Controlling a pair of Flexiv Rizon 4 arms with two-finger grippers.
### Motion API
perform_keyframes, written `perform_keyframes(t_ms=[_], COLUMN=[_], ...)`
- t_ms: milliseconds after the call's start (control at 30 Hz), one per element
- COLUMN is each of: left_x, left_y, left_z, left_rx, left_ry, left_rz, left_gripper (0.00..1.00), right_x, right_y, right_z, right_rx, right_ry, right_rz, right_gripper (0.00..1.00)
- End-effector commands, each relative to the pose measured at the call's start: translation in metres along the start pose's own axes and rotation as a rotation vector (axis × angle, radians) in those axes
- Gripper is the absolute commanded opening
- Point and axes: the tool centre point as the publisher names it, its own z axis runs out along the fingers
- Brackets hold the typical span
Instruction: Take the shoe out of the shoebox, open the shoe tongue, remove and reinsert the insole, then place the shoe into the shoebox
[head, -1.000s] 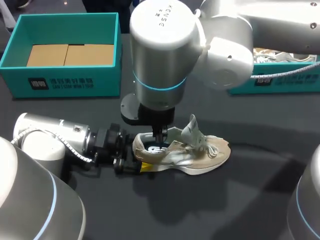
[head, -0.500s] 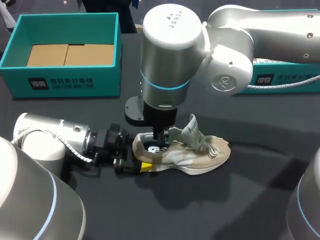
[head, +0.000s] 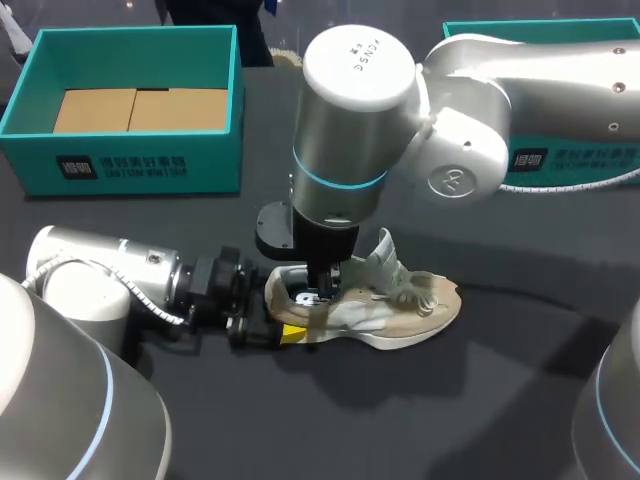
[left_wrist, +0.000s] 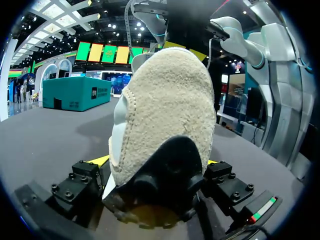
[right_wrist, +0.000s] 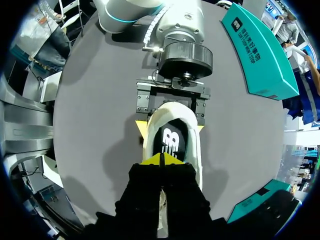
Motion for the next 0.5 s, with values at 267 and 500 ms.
perform_keyframes(t_ms=[267, 500], left_x=[0.002, 0.002], left_y=[0.005, 0.005], left_z=[-0.001, -0.001], left_rx=[0.0, 0.0], left_ry=[-0.002, -0.002], left_rz=[0.0, 0.0], left_gripper=[0.0, 0.0], right_x=[-0.009, -0.013], right_y=[0.002, 0.002], right_z=[0.029, 0.044], right_rx=[0.0, 0.022], right_ry=[-0.006, -0.007], right_rz=[0.014, 0.035], right_gripper=[0.0, 0.0])
